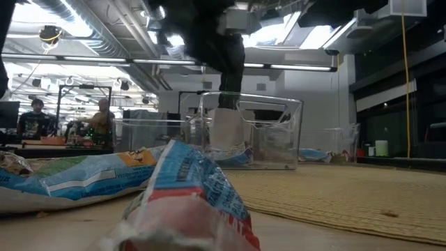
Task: Pick and place Granola Bars by type
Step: Put the red green granola bar into the right transparent bin
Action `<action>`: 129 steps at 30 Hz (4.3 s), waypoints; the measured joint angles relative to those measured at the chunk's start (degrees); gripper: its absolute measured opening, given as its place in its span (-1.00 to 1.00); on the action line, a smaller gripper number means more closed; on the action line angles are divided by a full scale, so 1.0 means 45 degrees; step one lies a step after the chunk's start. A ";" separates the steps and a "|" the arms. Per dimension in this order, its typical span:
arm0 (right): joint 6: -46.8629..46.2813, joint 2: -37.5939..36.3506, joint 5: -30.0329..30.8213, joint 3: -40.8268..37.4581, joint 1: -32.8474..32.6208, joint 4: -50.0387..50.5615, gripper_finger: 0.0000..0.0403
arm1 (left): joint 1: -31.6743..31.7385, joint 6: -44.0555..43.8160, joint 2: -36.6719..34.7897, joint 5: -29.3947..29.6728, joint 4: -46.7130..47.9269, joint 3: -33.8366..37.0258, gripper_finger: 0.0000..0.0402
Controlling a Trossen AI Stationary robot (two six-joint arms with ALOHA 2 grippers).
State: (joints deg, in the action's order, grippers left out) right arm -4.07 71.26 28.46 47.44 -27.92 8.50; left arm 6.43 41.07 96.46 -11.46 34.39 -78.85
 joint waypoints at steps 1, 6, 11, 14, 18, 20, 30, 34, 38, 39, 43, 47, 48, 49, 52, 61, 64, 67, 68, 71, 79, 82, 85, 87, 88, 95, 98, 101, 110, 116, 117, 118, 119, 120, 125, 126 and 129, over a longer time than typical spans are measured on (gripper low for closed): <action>0.0002 0.0005 -0.0009 0.0000 0.0000 0.0044 -0.16 | -0.0165 -0.0176 -0.0380 -0.0014 0.0377 0.0002 -0.43; 0.0188 0.0040 -0.0811 0.0000 0.0000 0.0033 -0.16 | -0.1382 -0.1339 -0.2186 -0.0011 0.1812 0.0336 -0.43; 0.1076 0.0516 -0.2093 0.0000 0.0000 -0.0600 -0.16 | -0.3163 -0.3065 -0.3703 0.0480 0.2539 0.0767 -0.45; 0.2332 0.1046 -0.2996 0.0000 -0.0005 -0.1420 -0.16 | -0.4457 -0.4028 -0.4436 0.1083 0.2617 0.1286 -0.46; 0.3710 0.1958 -0.3635 0.0055 -0.0005 -0.2559 -0.16 | -0.6282 -0.5540 -0.5197 0.2377 0.2509 0.2118 -0.47; 0.3980 0.2539 -0.3621 0.0328 -0.0005 -0.2521 -0.16 | -0.7143 -0.6298 -0.5458 0.2772 0.2260 0.2625 -0.46; 0.4063 0.5226 -0.4256 0.3836 -0.0005 -0.0439 -0.16 | -1.0330 -0.8658 -0.5633 0.4670 -0.0036 0.4910 -0.49; 0.4063 0.6274 -0.4375 0.5698 -0.0005 0.1669 -0.16 | -1.0874 -0.8643 -0.5628 0.5105 -0.0911 0.5382 -0.48; 0.4068 0.7213 -0.4878 0.7567 -0.0005 0.3762 -0.14 | -1.1026 -0.8431 -0.5516 0.5575 -0.1202 0.5401 -0.47; 0.4071 0.7448 -0.5090 0.7964 0.0000 0.4254 -0.12 | -1.1068 -0.8228 -0.5516 0.5697 -0.1366 0.5401 -0.47; 0.4318 0.8266 -0.6172 0.9072 -0.0032 0.5131 0.08 | -1.1121 -0.7185 -0.5497 0.5952 -0.1907 0.5401 -0.49; 0.4979 0.8850 -0.6694 0.9441 -0.0188 0.5095 0.30 | -1.1050 -0.6966 -0.5493 0.6121 -0.2090 0.5401 -0.49; 0.5377 0.8989 -0.6680 0.9464 -0.0255 0.5049 0.35 | -1.1039 -0.7033 -0.5492 0.6249 -0.2073 0.5401 -0.48; 0.5855 0.9128 -0.6681 0.9471 -0.0320 0.5062 0.39 | -1.1039 -0.7106 -0.5492 0.6403 -0.2066 0.5401 -0.48; 0.6913 0.9516 -0.6729 0.9471 -0.0462 0.4892 0.45 | -1.1072 -0.7152 -0.5492 0.6891 -0.2031 0.5401 -0.47; 0.8707 1.0281 -0.7306 0.9471 -0.0452 0.4168 0.40 | -1.1097 -0.7075 -0.5487 0.7245 -0.2098 0.5401 -0.49; 0.9140 1.0501 -0.7695 0.9471 -0.0349 0.3649 0.40 | -1.1087 -0.7163 -0.5487 0.7245 -0.2146 0.5401 -0.48; 0.9675 1.0758 -0.8031 0.9471 -0.0186 0.3413 0.40 | -1.1087 -0.7289 -0.5487 0.7239 -0.2215 0.5401 -0.47; 0.9762 1.0833 -0.8023 0.9496 -0.0134 0.3404 0.40 | -1.1087 -0.7293 -0.5487 0.7235 -0.2220 0.5401 -0.47; 0.9870 1.1293 -0.8042 1.0195 0.0025 0.3776 0.40 | -1.1087 -0.7293 -0.5487 0.7231 -0.2247 0.5401 -0.48; 1.0757 1.3199 -0.8263 1.3266 0.0097 0.6894 0.40 | -1.1087 -0.7294 -0.5487 0.7211 -0.2283 0.5401 -0.48; 1.1041 1.3628 -0.8261 1.3628 0.0102 0.7243 0.40 | -1.1087 -0.7298 -0.5487 0.7134 -0.2283 0.5401 -0.47; 1.1072 1.3792 -0.8355 1.3634 0.0139 0.7249 0.40 | -1.1087 -0.7294 -0.5487 0.7118 -0.2278 0.5401 -0.48; 1.1134 1.3802 -0.8361 1.3639 0.0169 0.7255 0.40 | -1.1087 -0.7293 -0.5487 0.7114 -0.2278 0.5401 -0.49; 1.1234 1.3804 -0.8361 1.3639 0.0190 0.7249 0.39 | -1.1087 -0.7293 -0.5487 0.7109 -0.2278 0.5401 -0.49; 1.1932 1.3804 -0.9251 1.3570 0.0383 0.7121 0.19 | -1.1087 -0.7298 -0.5487 0.7104 -0.2278 0.5401 -0.47; 1.1913 1.3814 -0.9623 1.3523 0.0582 0.7140 0.06 | -1.1087 -0.7298 -0.5485 0.7104 -0.2278 0.5401 -0.47; 1.1904 1.3814 -0.9688 1.3522 0.0711 0.6931 -0.05 | -1.1087 -0.7298 -0.5487 0.7100 -0.2278 0.5401 -0.49; 1.1869 1.4139 -1.0090 1.3503 0.0850 0.6530 -0.14 | -1.1087 -0.7327 -0.5487 0.7100 -0.2278 0.5401 -0.47; 1.1874 1.4314 -1.0281 1.3498 0.0853 0.6451 -0.15 | -1.1087 -0.7327 -0.5482 0.7085 -0.2296 0.5401 -0.49; 1.1877 1.4324 -1.0280 1.3498 0.0850 0.6452 -0.15 | -1.1087 -0.7323 -0.5482 0.7085 -0.2318 0.5401 -0.49; 1.1892 1.4324 -1.0280 1.3498 0.0850 0.6462 -0.15 | -1.1087 -0.7327 -0.5482 0.7086 -0.2319 0.5401 -0.49; 1.1906 1.4324 -1.0280 1.3498 0.0850 0.6457 -0.15 | -1.1087 -0.7327 -0.5482 0.7085 -0.2317 0.5401 -0.49; 1.1895 1.4324 -1.0280 1.3498 0.0850 0.6457 -0.15 | -1.1087 -0.7327 -0.5482 0.7085 -0.2321 0.5401 -0.49; 1.1869 1.4324 -1.0270 1.3498 0.0850 0.6462 -0.18 | -1.1087 -0.7322 -0.5482 0.7085 -0.2322 0.5401 -0.47; 1.1869 1.4324 -1.0265 1.3498 0.0850 0.6465 -0.21 | -1.1087 -0.7317 -0.5482 0.7085 -0.2322 0.5401 -0.47; 1.1869 1.4324 -1.0255 1.3498 0.0850 0.6467 -0.33 | -1.1087 -0.7317 -0.5482 0.7080 -0.2322 0.5401 -0.48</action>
State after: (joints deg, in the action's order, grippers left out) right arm 49.34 135.72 -17.69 108.18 -24.10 37.60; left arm -43.46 8.14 71.79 20.40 23.94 -54.54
